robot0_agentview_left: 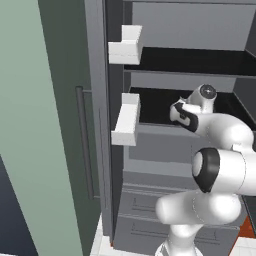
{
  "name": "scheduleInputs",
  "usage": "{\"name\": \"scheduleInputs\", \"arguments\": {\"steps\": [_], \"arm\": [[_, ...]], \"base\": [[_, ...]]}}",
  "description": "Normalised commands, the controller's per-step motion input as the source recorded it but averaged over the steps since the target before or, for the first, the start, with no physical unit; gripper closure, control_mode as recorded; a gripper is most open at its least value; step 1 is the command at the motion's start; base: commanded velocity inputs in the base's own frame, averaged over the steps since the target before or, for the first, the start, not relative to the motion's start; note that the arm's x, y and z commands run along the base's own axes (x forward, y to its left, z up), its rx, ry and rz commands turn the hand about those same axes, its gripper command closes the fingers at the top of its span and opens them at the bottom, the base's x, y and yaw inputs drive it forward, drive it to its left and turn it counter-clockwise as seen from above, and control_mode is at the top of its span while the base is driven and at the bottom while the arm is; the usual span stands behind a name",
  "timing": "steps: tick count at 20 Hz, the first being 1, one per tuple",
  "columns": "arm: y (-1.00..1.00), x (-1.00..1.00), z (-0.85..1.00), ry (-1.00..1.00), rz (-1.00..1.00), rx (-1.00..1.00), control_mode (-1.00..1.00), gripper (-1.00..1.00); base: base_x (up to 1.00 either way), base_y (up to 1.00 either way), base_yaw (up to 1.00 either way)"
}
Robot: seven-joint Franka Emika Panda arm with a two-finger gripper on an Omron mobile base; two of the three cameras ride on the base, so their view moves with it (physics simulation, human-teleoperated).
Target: Take a sugar cube from the saucer and place it inside the coffee. Then, grab milk from the fridge and place it next to the coffee on the counter to sweeten the coffee.
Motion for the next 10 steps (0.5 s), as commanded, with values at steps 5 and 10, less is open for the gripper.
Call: {"name": "scheduleInputs", "arguments": {"steps": [5,10], "arm": [[-0.08,0.24,-0.07,0.0,0.0,0.0,-1.0,-1.0],[-0.11,0.22,-0.06,0.0,0.0,0.0,-1.0,-1.0]], "base": [[0.0,0.0,0.0],[0.0,0.0,0.0]]}}
